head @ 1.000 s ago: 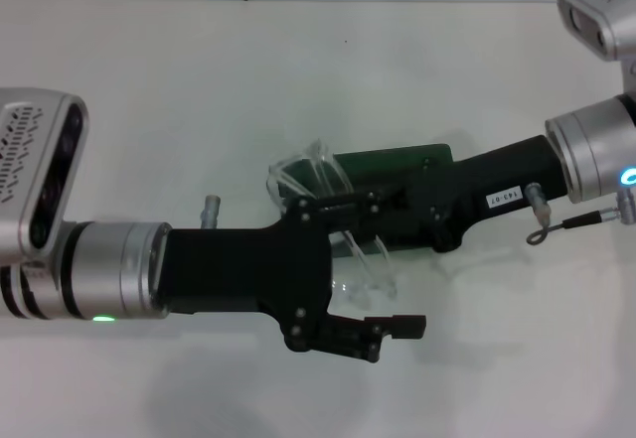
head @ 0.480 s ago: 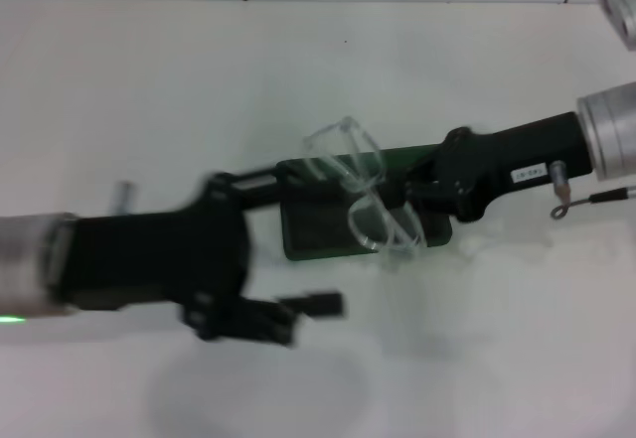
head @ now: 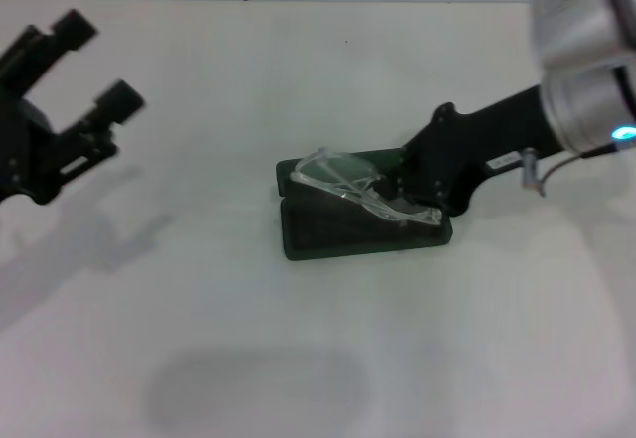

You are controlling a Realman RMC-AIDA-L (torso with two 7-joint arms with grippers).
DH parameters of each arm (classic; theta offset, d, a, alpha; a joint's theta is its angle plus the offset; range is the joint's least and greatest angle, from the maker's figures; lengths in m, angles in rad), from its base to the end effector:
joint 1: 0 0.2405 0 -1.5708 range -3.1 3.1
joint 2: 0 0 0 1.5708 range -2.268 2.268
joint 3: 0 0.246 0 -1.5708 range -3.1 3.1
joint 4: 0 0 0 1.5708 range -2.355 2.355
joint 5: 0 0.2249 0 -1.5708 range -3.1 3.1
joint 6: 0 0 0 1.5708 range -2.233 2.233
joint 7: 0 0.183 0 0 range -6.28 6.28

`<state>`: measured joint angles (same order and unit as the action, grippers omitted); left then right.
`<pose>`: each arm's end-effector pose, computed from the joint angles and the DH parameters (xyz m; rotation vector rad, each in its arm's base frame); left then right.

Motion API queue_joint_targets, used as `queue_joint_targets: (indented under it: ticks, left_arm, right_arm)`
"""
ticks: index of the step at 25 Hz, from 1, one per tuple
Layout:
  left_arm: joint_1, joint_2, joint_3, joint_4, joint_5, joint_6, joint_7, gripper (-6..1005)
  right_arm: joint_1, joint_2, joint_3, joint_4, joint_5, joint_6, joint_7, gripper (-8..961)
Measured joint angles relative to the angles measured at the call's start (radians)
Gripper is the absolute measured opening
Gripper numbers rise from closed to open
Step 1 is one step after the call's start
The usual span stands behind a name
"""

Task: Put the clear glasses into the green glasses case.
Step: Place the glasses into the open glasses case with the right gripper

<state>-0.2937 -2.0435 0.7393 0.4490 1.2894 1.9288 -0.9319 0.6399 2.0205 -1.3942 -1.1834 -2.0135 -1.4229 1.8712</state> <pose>-0.2462 0.2809 0.0473 -2.1562 -0.1892 -1.4301 0.1176 0.3736 -0.0517 -3.0207 0.1318 0.1057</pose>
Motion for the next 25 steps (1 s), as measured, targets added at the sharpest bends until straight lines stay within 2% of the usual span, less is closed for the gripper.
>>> queue_joint_targets:
  ticks: [6, 11, 25]
  left_arm:
    - [0.02, -0.007, -0.026, 0.0, 0.001, -0.047, 0.0, 853]
    - [0.019, -0.008, -0.027, 0.0, 0.008, -0.054, -0.001, 853]
    - [0.003, -0.008, -0.025, 0.001, 0.011, -0.094, -0.013, 853]
  right_arm:
    - [0.002, 0.003, -0.204, -0.125, -0.208, 0.139, 0.147, 94]
    - [0.008, 0.004, -0.326, -0.148, -0.309, 0.221, 0.223, 99]
    - [0.005, 0.007, -0.506, -0.176, -0.448, 0.324, 0.326, 113]
